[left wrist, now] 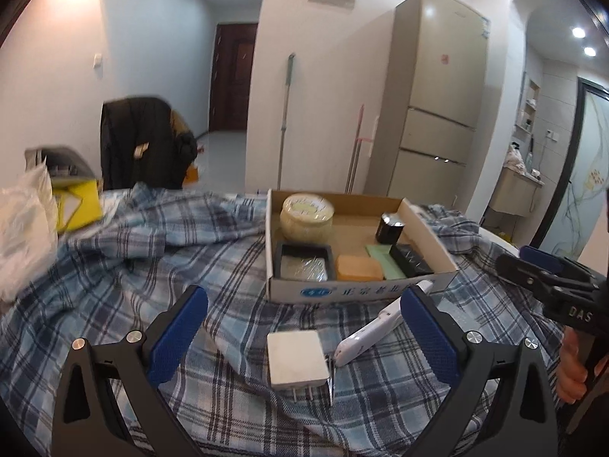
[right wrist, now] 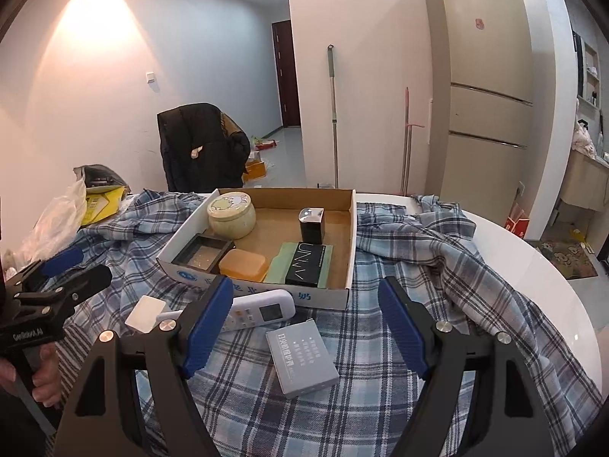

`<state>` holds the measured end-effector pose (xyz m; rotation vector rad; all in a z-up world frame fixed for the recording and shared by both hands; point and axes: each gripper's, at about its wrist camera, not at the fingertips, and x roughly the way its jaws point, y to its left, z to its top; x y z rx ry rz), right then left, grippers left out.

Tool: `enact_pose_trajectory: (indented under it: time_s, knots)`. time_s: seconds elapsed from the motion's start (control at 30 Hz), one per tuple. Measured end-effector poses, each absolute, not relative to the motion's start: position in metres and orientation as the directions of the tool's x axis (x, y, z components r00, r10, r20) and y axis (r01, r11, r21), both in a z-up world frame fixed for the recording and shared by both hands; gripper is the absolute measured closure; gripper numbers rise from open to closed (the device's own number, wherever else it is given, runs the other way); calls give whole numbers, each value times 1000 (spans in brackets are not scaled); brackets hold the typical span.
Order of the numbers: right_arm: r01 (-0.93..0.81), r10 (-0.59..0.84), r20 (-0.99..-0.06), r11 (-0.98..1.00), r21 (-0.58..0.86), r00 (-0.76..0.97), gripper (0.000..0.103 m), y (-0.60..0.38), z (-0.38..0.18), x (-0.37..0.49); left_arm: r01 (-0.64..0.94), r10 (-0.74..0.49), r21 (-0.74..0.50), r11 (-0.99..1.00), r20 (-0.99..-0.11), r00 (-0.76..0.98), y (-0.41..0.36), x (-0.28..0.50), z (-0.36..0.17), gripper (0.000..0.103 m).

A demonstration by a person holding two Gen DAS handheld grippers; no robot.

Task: Organize rigid objects
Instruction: 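Grasp the white square charger with the left tool and lift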

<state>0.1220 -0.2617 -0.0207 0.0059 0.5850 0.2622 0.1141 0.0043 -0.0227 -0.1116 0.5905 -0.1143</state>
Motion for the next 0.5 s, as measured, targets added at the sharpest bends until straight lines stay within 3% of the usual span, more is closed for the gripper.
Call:
enact_pose_trajectory:
  time_s: [0.03, 0.3, 0.5]
  knots:
    - [-242, 246, -548, 967, 82, 799, 25, -262, -22, 123, 63, -131, -137, 989, -568, 812, 6, 117, -25, 11]
    - [-238, 230, -567, 969, 63, 790, 25, -258, -25, 125, -5, -112, -159, 987, -713, 692, 15, 137, -51, 38]
    - [-226, 211, -583, 973, 48, 784, 25, -257, -27, 128, 17, -145, -172, 985, -764, 629, 11, 144, -66, 45]
